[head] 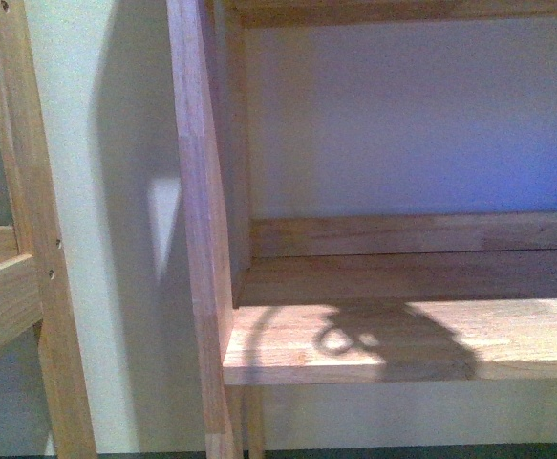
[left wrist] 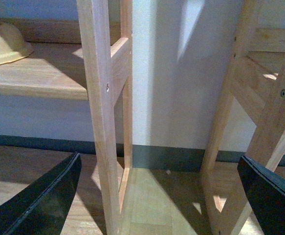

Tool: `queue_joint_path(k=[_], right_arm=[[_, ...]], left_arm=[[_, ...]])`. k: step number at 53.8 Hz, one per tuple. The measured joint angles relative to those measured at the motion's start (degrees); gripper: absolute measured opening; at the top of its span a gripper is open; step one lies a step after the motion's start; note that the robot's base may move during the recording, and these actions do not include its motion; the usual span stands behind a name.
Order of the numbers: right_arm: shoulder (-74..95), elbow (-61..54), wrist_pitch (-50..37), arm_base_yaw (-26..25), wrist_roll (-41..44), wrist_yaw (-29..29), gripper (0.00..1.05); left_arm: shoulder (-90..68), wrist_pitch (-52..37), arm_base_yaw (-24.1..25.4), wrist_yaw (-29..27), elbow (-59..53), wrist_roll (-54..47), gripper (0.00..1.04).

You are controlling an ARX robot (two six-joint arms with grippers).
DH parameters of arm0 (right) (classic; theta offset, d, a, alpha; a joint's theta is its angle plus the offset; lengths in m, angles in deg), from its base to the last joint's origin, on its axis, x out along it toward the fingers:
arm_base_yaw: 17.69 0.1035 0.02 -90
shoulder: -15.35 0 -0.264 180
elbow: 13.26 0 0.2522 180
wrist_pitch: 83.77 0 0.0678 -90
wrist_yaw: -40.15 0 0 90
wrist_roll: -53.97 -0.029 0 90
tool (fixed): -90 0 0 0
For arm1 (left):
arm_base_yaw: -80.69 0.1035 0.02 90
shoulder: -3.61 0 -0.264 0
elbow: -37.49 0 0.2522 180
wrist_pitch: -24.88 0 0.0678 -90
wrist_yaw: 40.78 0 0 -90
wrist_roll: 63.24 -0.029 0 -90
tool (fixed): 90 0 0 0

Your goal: Put away toys

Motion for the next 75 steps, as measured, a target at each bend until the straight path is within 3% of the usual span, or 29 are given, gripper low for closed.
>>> queue_joint_path(k=[23, 46, 75], right_arm=[[-2.64, -3.78, -5.64, -0.42, 3.10, 2.69, 1.04], [-15.08, -17.70, -13.25, -3.74, 4.35, 3.50, 1.04], [-39.98, -49.03, -20.63, -9.99, 4.04, 1.68, 1.04]], left_arm=[[0.00, 0.00, 0.00, 0.00, 0.00, 0.00, 0.99], [0.00, 0.00, 0.00, 0.00, 0.00, 0.00, 0.99], [0.00, 0.00, 0.00, 0.00, 0.00, 0.00, 0.99]])
